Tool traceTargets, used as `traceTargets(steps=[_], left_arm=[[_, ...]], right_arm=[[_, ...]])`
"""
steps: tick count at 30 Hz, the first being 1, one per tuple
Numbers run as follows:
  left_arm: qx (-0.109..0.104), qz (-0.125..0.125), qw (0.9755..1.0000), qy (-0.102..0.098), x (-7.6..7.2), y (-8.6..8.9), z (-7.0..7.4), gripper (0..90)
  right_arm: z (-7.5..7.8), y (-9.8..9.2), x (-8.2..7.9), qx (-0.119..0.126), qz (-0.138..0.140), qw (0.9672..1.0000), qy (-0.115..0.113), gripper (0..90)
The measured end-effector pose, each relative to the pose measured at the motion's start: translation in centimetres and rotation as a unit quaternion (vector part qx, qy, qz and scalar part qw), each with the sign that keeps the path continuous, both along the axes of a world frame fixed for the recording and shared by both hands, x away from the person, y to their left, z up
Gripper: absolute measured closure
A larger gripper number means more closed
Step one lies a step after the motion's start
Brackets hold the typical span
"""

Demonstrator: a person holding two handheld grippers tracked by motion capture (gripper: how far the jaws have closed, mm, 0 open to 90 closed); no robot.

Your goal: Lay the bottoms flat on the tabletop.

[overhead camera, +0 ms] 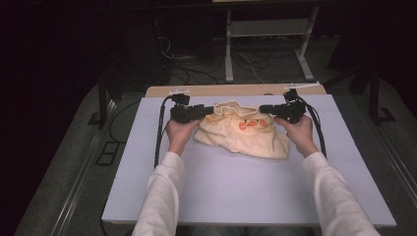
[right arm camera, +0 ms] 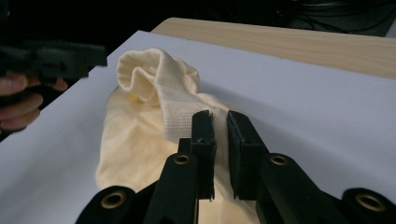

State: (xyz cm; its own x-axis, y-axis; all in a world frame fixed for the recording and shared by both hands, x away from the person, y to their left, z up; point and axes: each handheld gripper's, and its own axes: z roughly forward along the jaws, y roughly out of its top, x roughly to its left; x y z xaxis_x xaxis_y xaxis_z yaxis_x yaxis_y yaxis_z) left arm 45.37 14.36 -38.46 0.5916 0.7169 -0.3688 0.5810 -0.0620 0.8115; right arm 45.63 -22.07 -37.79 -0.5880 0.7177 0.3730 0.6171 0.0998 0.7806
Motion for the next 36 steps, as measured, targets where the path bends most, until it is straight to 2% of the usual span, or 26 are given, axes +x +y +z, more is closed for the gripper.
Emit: traceTargets(steps=[8,12,17,20,23,25,26,29,31,34,36], left_arm=[[0.021,-0.006,0.9997,0.011,0.2,-0.9,-2.1,42.3],[0.027,-0.002,0.9996,0.007,0.7,-1.6,-2.9,43.7],[0.038,0.000,0.9992,0.015,1.4,-2.2,-3.9,43.9],[0.042,0.000,0.9990,0.016,1.7,-2.5,-4.2,43.8],[0.047,0.002,0.9988,0.015,1.9,-2.5,-4.2,43.0],[0.048,0.002,0.9988,0.014,2.0,-2.5,-4.2,41.7],[0.051,0.002,0.9986,0.012,2.0,-2.5,-4.1,40.8],[0.048,0.000,0.9988,0.007,2.1,-2.4,-3.9,35.0],[0.038,-0.007,0.9992,0.013,2.3,-2.1,-3.7,32.2],[0.032,-0.016,0.9991,0.021,2.5,-1.9,-3.7,29.5],[0.044,-0.023,0.9983,0.029,2.7,-2.0,-3.8,29.5]], right_arm=[[-0.3,0.3,1.9,-0.006,-0.028,0.9996,0.002,80.6],[-1.0,0.3,2.9,-0.003,-0.039,0.9992,0.006,80.6],[-2.2,-0.1,3.8,-0.004,-0.050,0.9987,0.011,80.1],[-2.9,-0.3,4.2,0.007,-0.048,0.9986,0.020,77.2],[-2.8,-0.4,4.0,0.001,-0.055,0.9984,0.012,68.6],[-2.4,-0.3,3.8,-0.012,-0.064,0.9979,-0.003,57.8],[-2.1,-0.4,3.6,-0.019,-0.068,0.9974,-0.012,55.3],[-1.2,-0.7,3.2,-0.019,-0.078,0.9963,-0.032,44.3],[-0.7,-1.0,2.9,-0.012,-0.072,0.9966,-0.038,39.4],[-0.3,-1.1,2.5,-0.017,-0.060,0.9974,-0.035,26.5],[-0.3,-1.2,2.3,-0.021,-0.049,0.9982,-0.029,21.9]])
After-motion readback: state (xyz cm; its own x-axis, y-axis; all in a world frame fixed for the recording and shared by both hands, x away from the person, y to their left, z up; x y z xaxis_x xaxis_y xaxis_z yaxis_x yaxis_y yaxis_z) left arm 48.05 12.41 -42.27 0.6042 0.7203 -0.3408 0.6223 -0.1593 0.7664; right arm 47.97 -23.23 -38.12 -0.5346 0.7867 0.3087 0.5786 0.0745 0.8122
